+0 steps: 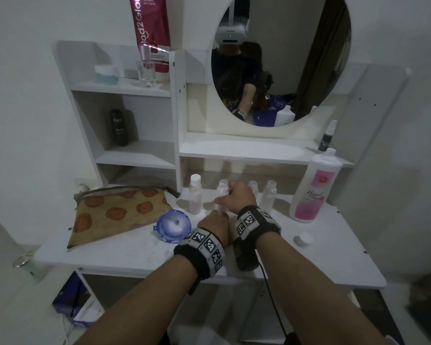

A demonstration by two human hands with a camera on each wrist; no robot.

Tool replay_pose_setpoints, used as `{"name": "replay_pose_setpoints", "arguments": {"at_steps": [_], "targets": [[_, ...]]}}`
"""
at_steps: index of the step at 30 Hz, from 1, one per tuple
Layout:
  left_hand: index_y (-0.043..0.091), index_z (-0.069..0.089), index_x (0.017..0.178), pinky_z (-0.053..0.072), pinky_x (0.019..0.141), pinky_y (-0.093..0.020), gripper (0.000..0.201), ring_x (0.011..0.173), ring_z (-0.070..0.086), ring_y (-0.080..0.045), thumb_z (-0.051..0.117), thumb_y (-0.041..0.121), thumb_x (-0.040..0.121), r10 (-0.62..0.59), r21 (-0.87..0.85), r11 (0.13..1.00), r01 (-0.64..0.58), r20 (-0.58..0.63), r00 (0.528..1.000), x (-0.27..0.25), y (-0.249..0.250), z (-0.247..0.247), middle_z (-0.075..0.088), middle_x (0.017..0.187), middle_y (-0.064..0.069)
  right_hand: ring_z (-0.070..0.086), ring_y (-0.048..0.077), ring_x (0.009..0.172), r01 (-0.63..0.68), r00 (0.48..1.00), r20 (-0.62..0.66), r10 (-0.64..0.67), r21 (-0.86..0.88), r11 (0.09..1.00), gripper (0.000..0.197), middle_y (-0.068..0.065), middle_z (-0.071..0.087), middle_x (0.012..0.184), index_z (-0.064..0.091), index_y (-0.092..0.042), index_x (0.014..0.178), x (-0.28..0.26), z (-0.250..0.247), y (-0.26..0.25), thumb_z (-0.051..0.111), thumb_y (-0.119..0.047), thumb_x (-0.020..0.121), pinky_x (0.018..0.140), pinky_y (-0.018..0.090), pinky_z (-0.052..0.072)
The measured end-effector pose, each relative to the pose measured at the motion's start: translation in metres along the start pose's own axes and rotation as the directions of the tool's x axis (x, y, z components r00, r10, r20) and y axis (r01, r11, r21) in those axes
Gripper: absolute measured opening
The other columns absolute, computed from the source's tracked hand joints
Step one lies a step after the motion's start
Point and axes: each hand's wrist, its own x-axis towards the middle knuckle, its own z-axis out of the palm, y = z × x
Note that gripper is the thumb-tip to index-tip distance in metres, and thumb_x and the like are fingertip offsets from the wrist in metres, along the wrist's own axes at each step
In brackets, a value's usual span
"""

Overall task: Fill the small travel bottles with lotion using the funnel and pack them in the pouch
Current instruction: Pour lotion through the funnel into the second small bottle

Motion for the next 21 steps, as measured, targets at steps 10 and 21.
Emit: {"name": "replay_pose_setpoints", "arguments": {"at_steps": [10, 21], "targets": [[0.008, 0.057, 0.101, 0.045, 0.08, -0.031, 0.012, 0.098, 0.059, -0.024, 0.052, 0.008, 0.09, 0.099, 0.09, 0.991, -0.096, -0.024, 0.995, -0.015, -0.009, -0.042, 0.061, 0.114, -0.011, 0.067, 0.022, 0.089, 0.019, 1.0, -0.006, -0.02, -0.045, 0.999, 0.028, 0.005, 0.072, 0.093, 0.065, -0.014, 0.096, -0.002, -0.003, 0.002, 0.08, -0.024, 0.075, 0.081, 0.032, 0.053], [0.015, 0.071, 0.105, 0.055, 0.076, -0.03, 0.027, 0.075, 0.061, -0.012, 0.076, 0.023, 0.08, 0.141, -0.256, 0.946, -0.199, -0.228, 0.963, 0.027, -0.026, -0.128, 0.069, 0.101, -0.002, 0.066, 0.022, 0.093, 0.012, 1.0, 0.012, -0.011, -0.083, 0.996, 0.05, 0.005, 0.072, 0.102, 0.065, -0.018, 0.117, -0.002, 0.0, 0.001, 0.083, -0.033, 0.073, 0.084, 0.034, 0.053]]}}
